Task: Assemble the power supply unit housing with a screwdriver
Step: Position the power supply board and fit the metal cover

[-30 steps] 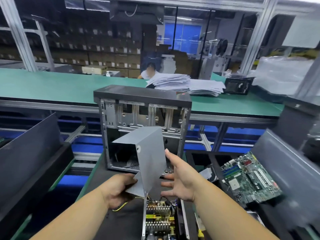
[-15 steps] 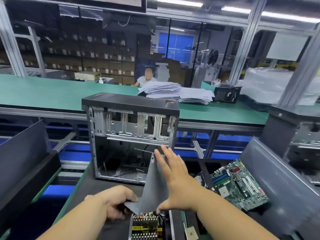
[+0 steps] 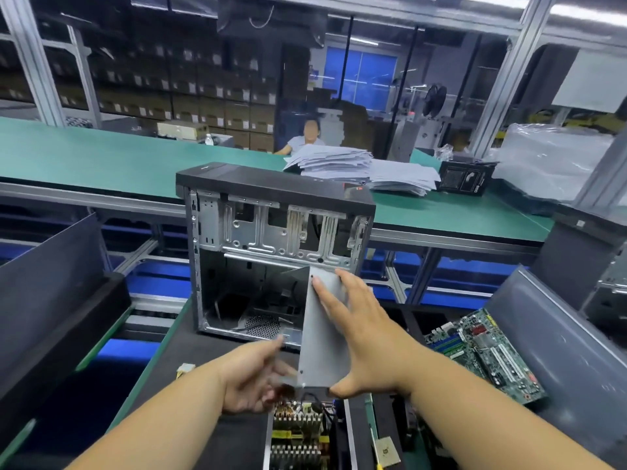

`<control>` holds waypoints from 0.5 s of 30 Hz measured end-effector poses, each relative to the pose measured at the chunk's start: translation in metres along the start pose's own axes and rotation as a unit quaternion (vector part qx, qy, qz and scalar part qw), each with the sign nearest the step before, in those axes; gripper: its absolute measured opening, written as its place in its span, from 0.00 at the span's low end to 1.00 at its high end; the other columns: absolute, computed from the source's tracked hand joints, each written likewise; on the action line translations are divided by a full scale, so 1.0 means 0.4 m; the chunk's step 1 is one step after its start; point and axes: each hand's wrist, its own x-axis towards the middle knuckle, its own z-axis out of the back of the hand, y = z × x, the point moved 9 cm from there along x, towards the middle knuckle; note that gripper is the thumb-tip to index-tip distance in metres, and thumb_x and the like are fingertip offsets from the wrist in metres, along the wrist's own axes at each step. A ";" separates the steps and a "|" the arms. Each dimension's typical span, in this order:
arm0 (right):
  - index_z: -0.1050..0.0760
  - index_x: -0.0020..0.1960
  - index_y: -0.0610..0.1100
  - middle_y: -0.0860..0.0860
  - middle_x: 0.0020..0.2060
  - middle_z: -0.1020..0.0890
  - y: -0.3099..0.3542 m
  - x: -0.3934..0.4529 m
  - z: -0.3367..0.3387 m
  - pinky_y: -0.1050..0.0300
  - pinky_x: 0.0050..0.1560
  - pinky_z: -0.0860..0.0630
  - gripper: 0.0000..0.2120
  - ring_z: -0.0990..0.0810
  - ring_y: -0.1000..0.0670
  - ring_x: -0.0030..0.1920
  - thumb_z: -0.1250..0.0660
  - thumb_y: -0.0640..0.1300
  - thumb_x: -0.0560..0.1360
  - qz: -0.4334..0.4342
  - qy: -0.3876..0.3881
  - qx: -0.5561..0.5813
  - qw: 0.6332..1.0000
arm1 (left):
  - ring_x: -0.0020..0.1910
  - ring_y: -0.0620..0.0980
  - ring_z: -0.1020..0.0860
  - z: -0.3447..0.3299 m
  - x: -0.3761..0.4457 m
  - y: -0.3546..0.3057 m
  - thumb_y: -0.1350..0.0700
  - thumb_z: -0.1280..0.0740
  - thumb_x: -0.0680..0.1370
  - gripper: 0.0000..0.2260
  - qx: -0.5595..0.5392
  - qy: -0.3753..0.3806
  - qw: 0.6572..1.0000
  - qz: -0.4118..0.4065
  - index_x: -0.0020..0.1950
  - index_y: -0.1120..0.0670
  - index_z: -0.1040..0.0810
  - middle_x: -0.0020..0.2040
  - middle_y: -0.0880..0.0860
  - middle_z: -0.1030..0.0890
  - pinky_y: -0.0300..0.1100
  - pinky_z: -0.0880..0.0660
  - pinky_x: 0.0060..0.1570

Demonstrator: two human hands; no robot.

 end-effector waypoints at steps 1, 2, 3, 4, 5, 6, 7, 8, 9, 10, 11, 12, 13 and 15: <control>0.73 0.74 0.66 0.52 0.77 0.69 -0.008 0.002 -0.013 0.39 0.76 0.56 0.68 0.70 0.46 0.77 0.21 0.64 0.57 -0.007 0.037 0.004 0.999 | 0.23 0.46 0.31 0.037 0.000 -0.009 0.38 0.42 0.78 0.27 0.024 -0.040 0.999 -0.027 0.44 0.59 0.17 0.30 0.54 0.25 0.37 0.39 0.23; 0.75 0.73 0.67 0.52 0.77 0.68 -0.016 0.002 -0.030 0.39 0.77 0.54 0.69 0.69 0.46 0.77 0.21 0.64 0.57 -0.011 0.081 0.000 0.997 | 0.24 0.47 0.31 0.082 -0.001 -0.021 0.39 0.43 0.79 0.26 0.067 -0.106 0.990 -0.063 0.43 0.58 0.16 0.31 0.54 0.24 0.39 0.39 0.25; 0.76 0.72 0.68 0.52 0.78 0.68 -0.022 0.001 -0.049 0.39 0.77 0.54 0.69 0.68 0.45 0.78 0.21 0.65 0.58 -0.012 0.129 -0.011 0.992 | 0.26 0.47 0.29 0.130 -0.007 -0.035 0.43 0.40 0.80 0.21 0.128 -0.190 0.968 -0.102 0.42 0.55 0.17 0.33 0.53 0.23 0.41 0.37 0.28; 0.76 0.71 0.68 0.51 0.78 0.67 -0.025 -0.002 -0.070 0.39 0.77 0.54 0.68 0.67 0.45 0.78 0.21 0.66 0.58 -0.009 0.175 -0.023 0.984 | 0.31 0.47 0.26 0.165 -0.017 -0.049 0.47 0.37 0.79 0.14 0.194 -0.265 0.934 -0.138 0.41 0.52 0.18 0.35 0.52 0.21 0.43 0.32 0.33; 0.77 0.71 0.69 0.51 0.78 0.66 -0.025 -0.005 -0.091 0.39 0.77 0.54 0.68 0.66 0.44 0.78 0.21 0.66 0.59 -0.008 0.217 -0.030 0.976 | 0.37 0.48 0.24 0.185 -0.024 -0.061 0.50 0.35 0.78 0.08 0.255 -0.309 0.900 -0.173 0.41 0.49 0.19 0.38 0.49 0.20 0.44 0.28 0.41; 0.77 0.70 0.70 0.51 0.78 0.66 -0.022 -0.009 -0.114 0.38 0.76 0.54 0.67 0.65 0.44 0.78 0.21 0.66 0.59 -0.007 0.254 -0.033 0.967 | 0.44 0.47 0.23 0.190 -0.019 -0.067 0.52 0.34 0.77 0.05 0.313 -0.320 0.871 -0.201 0.42 0.46 0.20 0.42 0.47 0.20 0.43 0.27 0.49; 0.77 0.70 0.70 0.51 0.78 0.65 -0.017 -0.013 -0.135 0.38 0.75 0.54 0.67 0.64 0.44 0.78 0.21 0.66 0.59 -0.006 0.283 -0.032 0.958 | 0.51 0.47 0.24 0.182 -0.009 -0.065 0.50 0.33 0.76 0.03 0.381 -0.314 0.843 -0.213 0.45 0.43 0.20 0.47 0.44 0.20 0.42 0.29 0.56; 0.77 0.70 0.70 0.52 0.78 0.64 -0.010 -0.013 -0.154 0.38 0.75 0.53 0.67 0.64 0.45 0.78 0.21 0.65 0.60 -0.005 0.304 -0.029 0.952 | 0.58 0.47 0.27 0.167 0.002 -0.060 0.47 0.33 0.75 0.06 0.452 -0.299 0.813 -0.215 0.51 0.42 0.19 0.52 0.43 0.21 0.41 0.31 0.62; 0.76 0.69 0.70 0.52 0.78 0.63 -0.004 -0.013 -0.171 0.37 0.76 0.52 0.66 0.63 0.46 0.78 0.21 0.64 0.60 -0.007 0.318 -0.024 0.948 | 0.62 0.48 0.29 0.152 0.018 -0.048 0.44 0.34 0.75 0.11 0.511 -0.275 0.787 -0.211 0.57 0.42 0.20 0.56 0.43 0.22 0.42 0.33 0.65; 0.76 0.69 0.71 0.52 0.78 0.63 0.002 -0.012 -0.186 0.37 0.76 0.51 0.66 0.63 0.46 0.78 0.21 0.64 0.60 -0.010 0.328 -0.018 0.944 | 0.65 0.49 0.30 0.136 0.032 -0.035 0.41 0.34 0.74 0.16 0.549 -0.251 0.771 -0.202 0.60 0.42 0.22 0.59 0.44 0.22 0.43 0.33 0.66; 0.76 0.69 0.71 0.52 0.79 0.63 0.006 -0.010 -0.200 0.37 0.76 0.51 0.66 0.64 0.46 0.78 0.20 0.64 0.60 -0.013 0.337 -0.014 0.941 | 0.65 0.50 0.29 0.125 0.044 -0.022 0.39 0.36 0.74 0.19 0.574 -0.234 0.762 -0.188 0.62 0.43 0.23 0.61 0.46 0.21 0.44 0.33 0.66; 0.76 0.69 0.72 0.52 0.79 0.63 0.010 -0.009 -0.211 0.37 0.76 0.51 0.66 0.65 0.46 0.78 0.20 0.64 0.59 -0.016 0.345 -0.012 0.938 | 0.64 0.52 0.28 0.118 0.053 -0.009 0.38 0.37 0.73 0.21 0.588 -0.221 0.758 -0.175 0.63 0.44 0.24 0.61 0.47 0.21 0.46 0.33 0.66; 0.75 0.68 0.74 0.52 0.79 0.63 0.013 -0.007 -0.221 0.36 0.76 0.51 0.66 0.65 0.46 0.78 0.20 0.64 0.59 -0.018 0.352 -0.012 0.936 | 0.63 0.52 0.28 0.116 0.061 0.003 0.37 0.38 0.72 0.22 0.587 -0.211 0.764 -0.164 0.63 0.44 0.24 0.60 0.47 0.21 0.47 0.33 0.65; 0.75 0.67 0.75 0.53 0.78 0.62 0.019 -0.004 -0.235 0.35 0.75 0.49 0.66 0.65 0.46 0.78 0.20 0.64 0.58 -0.022 0.363 -0.015 0.932 | 0.61 0.50 0.26 0.119 0.071 0.024 0.38 0.36 0.71 0.22 0.549 -0.193 0.798 -0.155 0.62 0.44 0.25 0.60 0.48 0.22 0.45 0.30 0.62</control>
